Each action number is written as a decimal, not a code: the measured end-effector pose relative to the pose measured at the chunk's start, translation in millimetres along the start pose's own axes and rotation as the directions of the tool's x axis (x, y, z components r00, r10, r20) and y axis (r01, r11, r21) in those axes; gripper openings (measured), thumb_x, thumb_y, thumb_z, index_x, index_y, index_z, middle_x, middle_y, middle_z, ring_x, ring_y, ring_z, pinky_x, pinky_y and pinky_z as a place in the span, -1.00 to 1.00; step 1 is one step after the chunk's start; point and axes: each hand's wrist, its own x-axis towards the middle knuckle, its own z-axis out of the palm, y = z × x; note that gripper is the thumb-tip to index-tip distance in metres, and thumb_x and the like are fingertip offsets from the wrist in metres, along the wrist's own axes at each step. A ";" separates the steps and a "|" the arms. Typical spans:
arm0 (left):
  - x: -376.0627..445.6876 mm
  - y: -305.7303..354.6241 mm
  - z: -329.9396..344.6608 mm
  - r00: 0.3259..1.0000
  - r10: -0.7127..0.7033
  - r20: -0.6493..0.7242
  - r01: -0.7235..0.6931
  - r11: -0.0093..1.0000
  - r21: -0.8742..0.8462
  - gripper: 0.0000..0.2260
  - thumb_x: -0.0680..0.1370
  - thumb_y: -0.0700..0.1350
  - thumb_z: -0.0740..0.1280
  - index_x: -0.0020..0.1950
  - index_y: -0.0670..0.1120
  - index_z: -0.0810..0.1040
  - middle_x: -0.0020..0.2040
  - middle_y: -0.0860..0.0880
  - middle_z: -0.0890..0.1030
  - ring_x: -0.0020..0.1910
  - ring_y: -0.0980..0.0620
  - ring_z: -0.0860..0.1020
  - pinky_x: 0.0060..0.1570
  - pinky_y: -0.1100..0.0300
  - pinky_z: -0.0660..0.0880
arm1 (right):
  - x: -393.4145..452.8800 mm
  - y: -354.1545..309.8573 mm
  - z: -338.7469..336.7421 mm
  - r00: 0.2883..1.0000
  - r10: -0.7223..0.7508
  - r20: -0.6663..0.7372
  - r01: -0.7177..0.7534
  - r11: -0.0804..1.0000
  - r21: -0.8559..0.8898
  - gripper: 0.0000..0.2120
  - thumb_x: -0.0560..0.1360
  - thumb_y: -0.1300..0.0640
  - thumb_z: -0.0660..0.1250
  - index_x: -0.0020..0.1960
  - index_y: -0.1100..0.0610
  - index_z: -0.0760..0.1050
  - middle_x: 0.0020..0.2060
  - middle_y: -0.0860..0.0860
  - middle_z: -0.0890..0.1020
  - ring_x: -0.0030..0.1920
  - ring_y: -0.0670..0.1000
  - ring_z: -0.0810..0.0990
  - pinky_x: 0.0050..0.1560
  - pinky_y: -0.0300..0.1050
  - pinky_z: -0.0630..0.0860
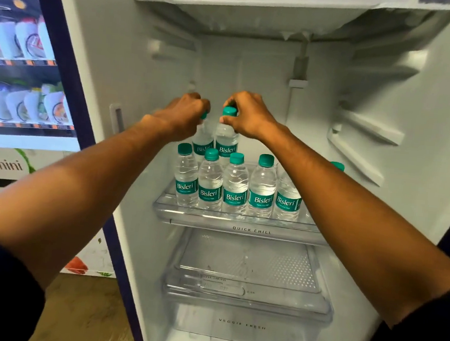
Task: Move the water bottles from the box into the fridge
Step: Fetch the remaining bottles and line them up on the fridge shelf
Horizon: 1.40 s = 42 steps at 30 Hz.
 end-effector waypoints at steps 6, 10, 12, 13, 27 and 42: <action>0.4 -0.1 14.3 0.994 0.006 0.109 -0.009 1.000 0.024 -0.69 0.54 -0.32 0.34 0.28 -0.18 0.51 0.17 -0.21 0.54 0.10 -0.18 0.53 0.10 0.02 0.51 | -0.1 -0.8 17.5 0.982 0.046 0.185 -0.053 0.998 0.028 -0.70 0.49 0.18 0.46 0.17 0.19 0.49 0.08 0.13 0.58 -0.09 0.08 0.65 -0.18 -0.17 0.62; -0.2 -5.8 22.7 0.982 -0.029 0.187 0.029 1.000 0.001 -0.71 0.56 -0.30 0.32 0.27 -0.14 0.53 0.20 -0.19 0.54 0.10 -0.16 0.55 0.10 0.03 0.51 | -4.7 -0.8 25.5 0.955 0.083 0.286 -0.108 0.992 0.072 -0.70 0.47 0.22 0.47 0.17 0.21 0.51 0.07 0.15 0.60 -0.17 0.05 0.67 -0.24 -0.20 0.64; -0.4 -8.6 24.8 0.977 -0.041 0.212 0.042 0.999 -0.004 -0.72 0.56 -0.28 0.33 0.27 -0.14 0.53 0.21 -0.19 0.55 0.10 -0.16 0.56 0.11 0.03 0.52 | -7.2 -0.5 29.8 0.942 0.099 0.320 -0.125 0.990 0.061 -0.68 0.49 0.22 0.45 0.22 0.22 0.50 0.08 0.15 0.61 -0.18 0.05 0.68 -0.21 -0.18 0.65; -0.7 -9.4 25.7 0.974 -0.048 0.220 0.051 0.999 -0.009 -0.72 0.57 -0.28 0.33 0.28 -0.14 0.53 0.21 -0.19 0.54 0.12 -0.15 0.56 0.12 0.04 0.51 | -8.3 -0.2 32.2 0.937 0.102 0.335 -0.125 0.991 0.047 -0.68 0.51 0.21 0.43 0.24 0.21 0.50 0.08 0.15 0.61 -0.19 0.05 0.68 -0.20 -0.18 0.65; 7.6 -16.2 30.7 0.944 -0.093 0.317 0.129 0.987 -0.094 -0.68 0.59 -0.25 0.31 0.34 -0.12 0.52 0.29 -0.17 0.52 0.19 -0.13 0.53 0.14 0.10 0.49 | -12.9 -3.3 38.4 0.936 0.098 0.337 -0.090 0.995 -0.040 -0.61 0.56 0.16 0.37 0.36 0.20 0.48 0.15 0.17 0.62 -0.16 0.01 0.64 -0.02 -0.12 0.62; -53.2 13.2 18.7 0.983 -0.149 -0.107 0.111 0.949 -0.295 -0.48 0.61 -0.12 0.28 0.53 -0.20 0.21 0.34 -0.29 0.44 0.29 -0.27 0.44 0.24 -0.05 0.43 | -48.1 -19.4 24.2 0.998 0.016 0.065 -0.003 0.983 -0.185 -0.38 0.57 -0.17 0.28 0.55 0.01 0.22 0.50 0.06 0.32 0.47 0.14 0.30 0.38 0.09 0.36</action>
